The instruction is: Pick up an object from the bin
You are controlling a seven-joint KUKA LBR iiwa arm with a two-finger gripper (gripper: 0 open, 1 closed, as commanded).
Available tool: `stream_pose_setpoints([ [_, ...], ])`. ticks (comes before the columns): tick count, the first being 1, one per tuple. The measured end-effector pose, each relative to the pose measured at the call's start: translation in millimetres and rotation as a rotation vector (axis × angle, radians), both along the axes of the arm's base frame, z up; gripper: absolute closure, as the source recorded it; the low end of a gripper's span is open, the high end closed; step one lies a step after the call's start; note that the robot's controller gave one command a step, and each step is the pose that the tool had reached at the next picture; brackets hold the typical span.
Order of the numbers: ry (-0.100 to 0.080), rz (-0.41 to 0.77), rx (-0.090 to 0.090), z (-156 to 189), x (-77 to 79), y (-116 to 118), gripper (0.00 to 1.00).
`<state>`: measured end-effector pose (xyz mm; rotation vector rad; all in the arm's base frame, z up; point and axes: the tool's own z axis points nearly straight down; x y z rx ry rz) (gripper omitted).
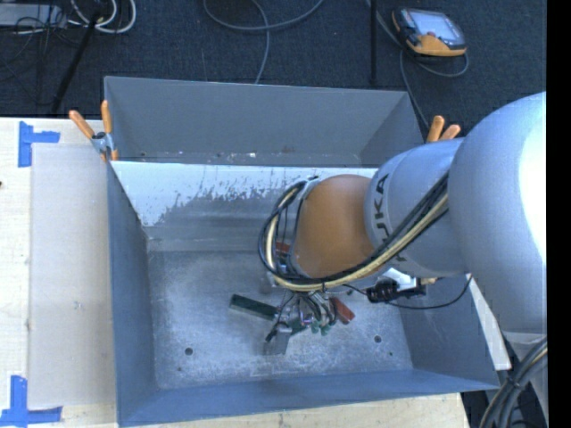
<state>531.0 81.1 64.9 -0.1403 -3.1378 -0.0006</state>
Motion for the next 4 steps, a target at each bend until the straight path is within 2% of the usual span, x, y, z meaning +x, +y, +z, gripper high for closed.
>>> stream_pose_setpoints([
  [3, 0.0, -0.017, 0.001, -0.1, 0.1, 0.3, 0.0],
  [4, -0.001, -0.017, 0.001, 0.1, 0.6, 0.2, 1.0],
])
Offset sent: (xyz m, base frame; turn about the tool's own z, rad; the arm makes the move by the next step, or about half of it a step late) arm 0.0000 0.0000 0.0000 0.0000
